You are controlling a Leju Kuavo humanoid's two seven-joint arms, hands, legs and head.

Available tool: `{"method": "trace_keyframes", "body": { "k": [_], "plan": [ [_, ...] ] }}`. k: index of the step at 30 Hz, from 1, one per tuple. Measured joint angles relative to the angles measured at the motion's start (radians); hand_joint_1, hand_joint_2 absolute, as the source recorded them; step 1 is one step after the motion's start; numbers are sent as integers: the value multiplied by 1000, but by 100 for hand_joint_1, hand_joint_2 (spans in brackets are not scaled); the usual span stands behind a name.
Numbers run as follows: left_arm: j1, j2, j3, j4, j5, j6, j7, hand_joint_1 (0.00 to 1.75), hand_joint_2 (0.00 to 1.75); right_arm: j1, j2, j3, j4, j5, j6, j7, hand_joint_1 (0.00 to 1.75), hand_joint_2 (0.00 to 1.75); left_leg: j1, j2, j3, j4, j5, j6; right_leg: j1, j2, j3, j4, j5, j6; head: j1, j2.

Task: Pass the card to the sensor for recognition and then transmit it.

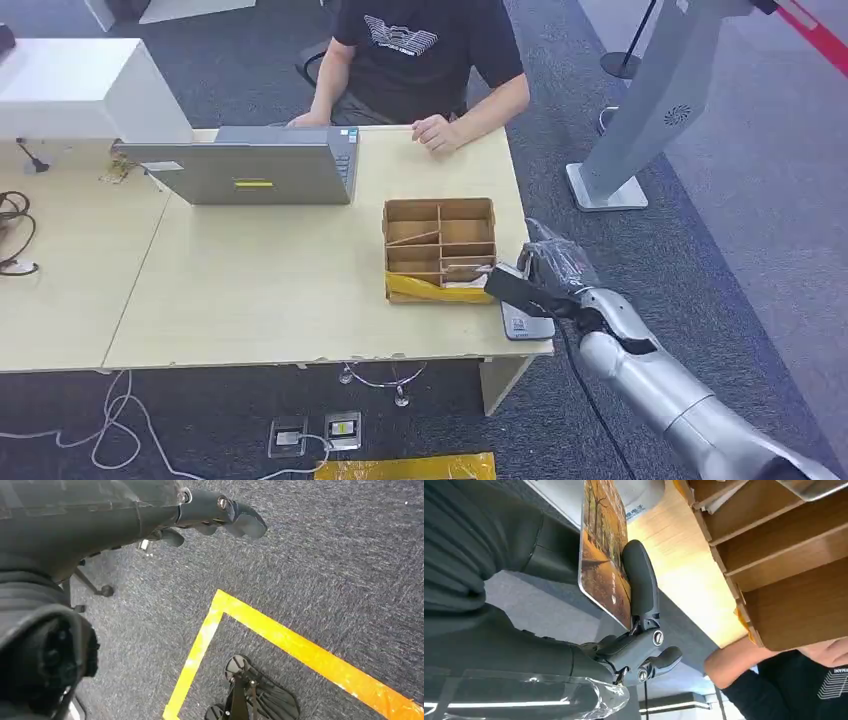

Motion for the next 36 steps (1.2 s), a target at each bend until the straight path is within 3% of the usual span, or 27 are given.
{"method": "trace_keyframes", "body": {
  "k": [19, 36],
  "plan": [
    [0, 2, -6, 0, -11, 0, 1, 0, 0, 26, -3, 30, 28, -26, -27, 26, 175, 175, 0, 1, 1, 0, 0, 0, 0, 1, 0, 0, 0, 0, 0, 0],
    [0, 3, -18, 0, -6, 2, 6, 0, 0, 20, 10, 51, 83, -47, -51, -15, 175, 175, 0, 1, 1, 0, 0, 0, 0, 1, 0, 0, 0, 0, 0, 0]
  ]
}}
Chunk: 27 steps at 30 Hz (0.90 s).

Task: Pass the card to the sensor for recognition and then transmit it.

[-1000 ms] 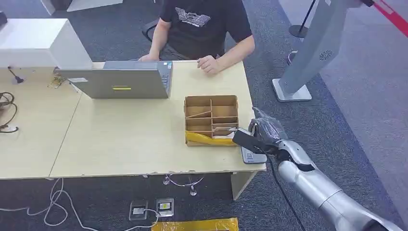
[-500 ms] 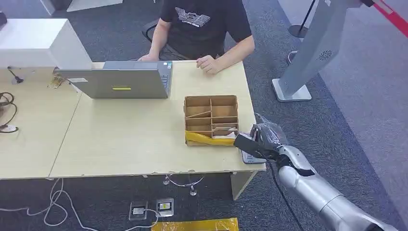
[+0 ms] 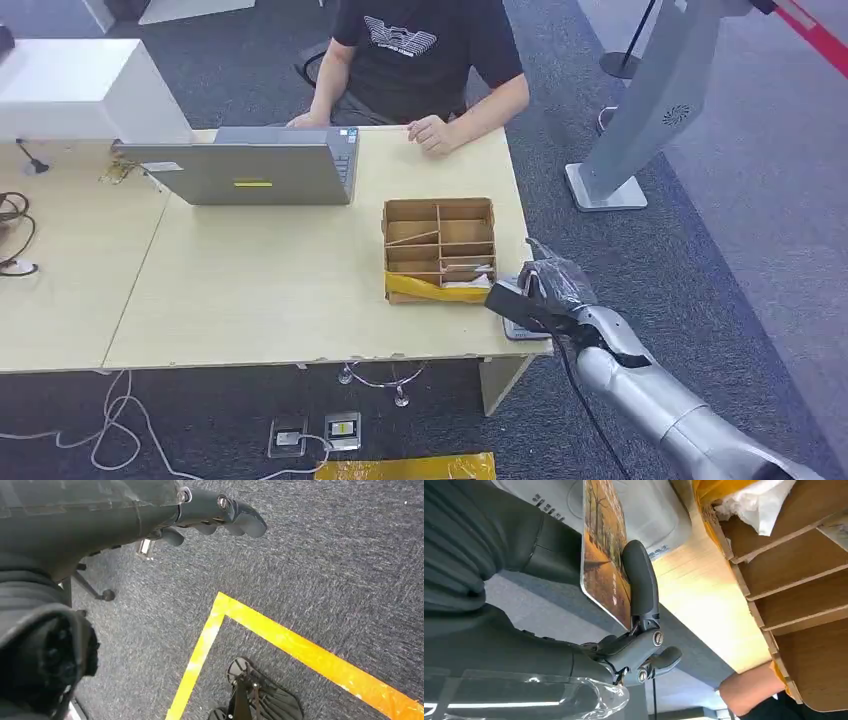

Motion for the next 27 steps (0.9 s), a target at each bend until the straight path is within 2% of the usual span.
{"method": "trace_keyframes", "body": {
  "k": [10, 16, 27],
  "plan": [
    [0, 0, 0, 0, 5, 9, 8, 0, 0, -9, 11, 2, 79, -37, -35, -39, 175, 175, 0, 0, 2, 0, 0, 0, 0, 0, 2, 0, 0, 0, 0, 0],
    [0, 0, -1, 0, 6, 10, 11, 0, 0, -9, 10, 1, 92, -50, -47, -39, 175, 175, 0, 1, 2, 0, 0, 0, 0, 1, 2, 0, 0, 0, 0, 0],
    [0, -1, -1, 0, 18, 10, 11, 0, 0, -9, 4, -38, 61, -209, -42, -87, 175, 175, 0, 1, 2, 0, 0, 0, 0, 1, 1, 0, 0, 0, 0, 0]
  ]
}}
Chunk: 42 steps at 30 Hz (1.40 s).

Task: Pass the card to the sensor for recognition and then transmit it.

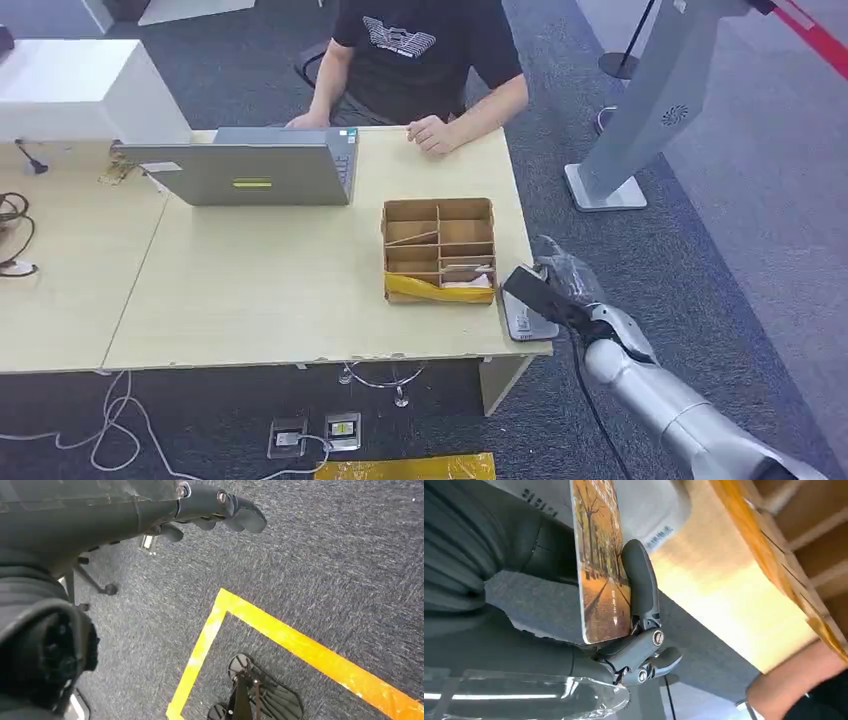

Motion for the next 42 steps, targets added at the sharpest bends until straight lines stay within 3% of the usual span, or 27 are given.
{"method": "trace_keyframes", "body": {
  "k": [8, 20, 34, 42],
  "plan": [
    [0, 0, 0, 0, 1, -3, 0, 0, 0, -31, -35, -56, -130, -15, -13, 31, 175, 175, 0, 0, 0, 0, 0, 0, 0, 0, 0, 0, 0, 0, 0, 0],
    [0, -3, -8, 0, -10, -19, 0, 0, 0, -122, -58, -118, -334, -39, 36, 95, 175, 175, 0, 0, 0, 0, 0, 0, 0, 0, 0, 0, 0, 0, 0, 0],
    [-3, -8, -31, 0, -19, -21, -2, 0, 0, -235, 29, -96, -272, 61, 51, 85, 175, 175, 0, 0, -1, 0, 0, 0, 0, 0, 0, 0, 0, 0, 0, 0],
    [-3, -8, -48, 0, -34, -24, 2, 0, 0, -225, 32, -76, -239, 85, 35, 116, 175, 175, 0, 0, -1, 0, 0, 0, 0, 0, -1, 0, 0, 0, 0, 0]
  ]
}}
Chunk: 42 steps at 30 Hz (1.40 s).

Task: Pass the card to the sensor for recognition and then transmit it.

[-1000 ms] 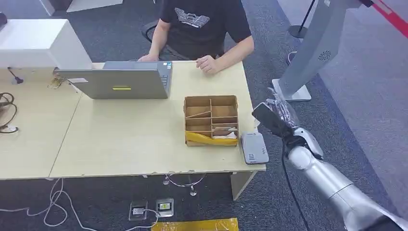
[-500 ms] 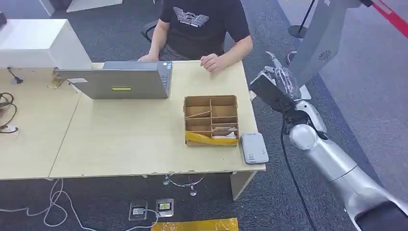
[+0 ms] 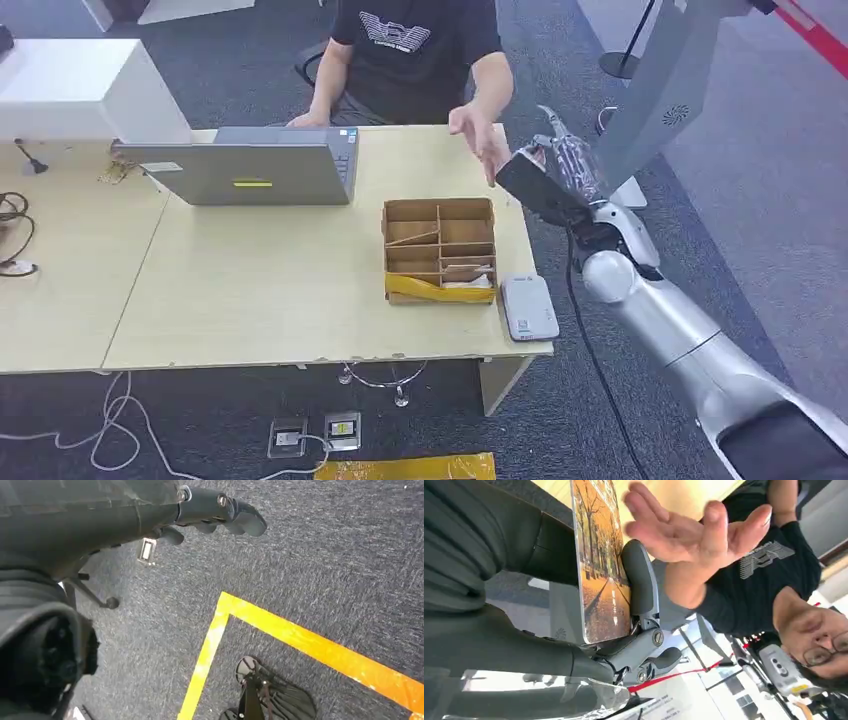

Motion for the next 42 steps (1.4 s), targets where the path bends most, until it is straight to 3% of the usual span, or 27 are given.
{"method": "trace_keyframes", "body": {
  "k": [11, 12, 13, 14, 25, 32, 42],
  "plan": [
    [0, -4, -1, 0, 6, -2, 0, 0, 0, 1, 3, 18, 31, 45, -2, 13, 175, 175, 0, 0, 0, 0, 0, 0, 0, 0, 0, 0, 0, 0, 0, 0],
    [0, -4, -1, 0, 7, -2, 0, 0, 0, 0, 4, 19, 35, 47, -2, 13, 65, 175, 0, 0, 0, 0, 0, 0, 0, 0, 0, 0, 0, 0, 0, 0],
    [0, -4, -1, 0, 8, 0, 0, 0, 0, -1, 5, 21, 40, 51, -3, 13, 7, 175, 0, 0, 0, 0, 0, 0, 0, 0, 0, 0, 0, 0, 0, 0],
    [0, -4, -1, 0, 9, 0, 0, 0, 0, -2, 5, 25, 45, 54, -3, 12, 0, 175, 0, 0, 0, 0, 0, 0, 0, 0, 0, 0, 0, 0, 0, 0],
    [0, -3, -1, 0, 10, 3, 0, 0, 0, -1, 7, 44, 63, 140, 14, 68, 0, 175, 0, 0, 0, 0, 0, 0, 0, 0, 0, 0, 0, 0, 0, 0],
    [0, -3, -1, 0, 27, 3, -5, 0, 0, 23, -6, 58, 7, 180, 119, 137, 0, 175, 0, 0, 0, 0, 0, 0, 0, 0, 0, 0, 0, 0, 0, 0],
    [1, -6, 0, 0, 58, 23, 18, 0, 0, 106, -62, 79, -232, 293, 266, 290, 0, 175, 0, 0, 0, 0, 0, 0, 0, 0, 0, 0, 0, 0, 0, 0]
  ]
}}
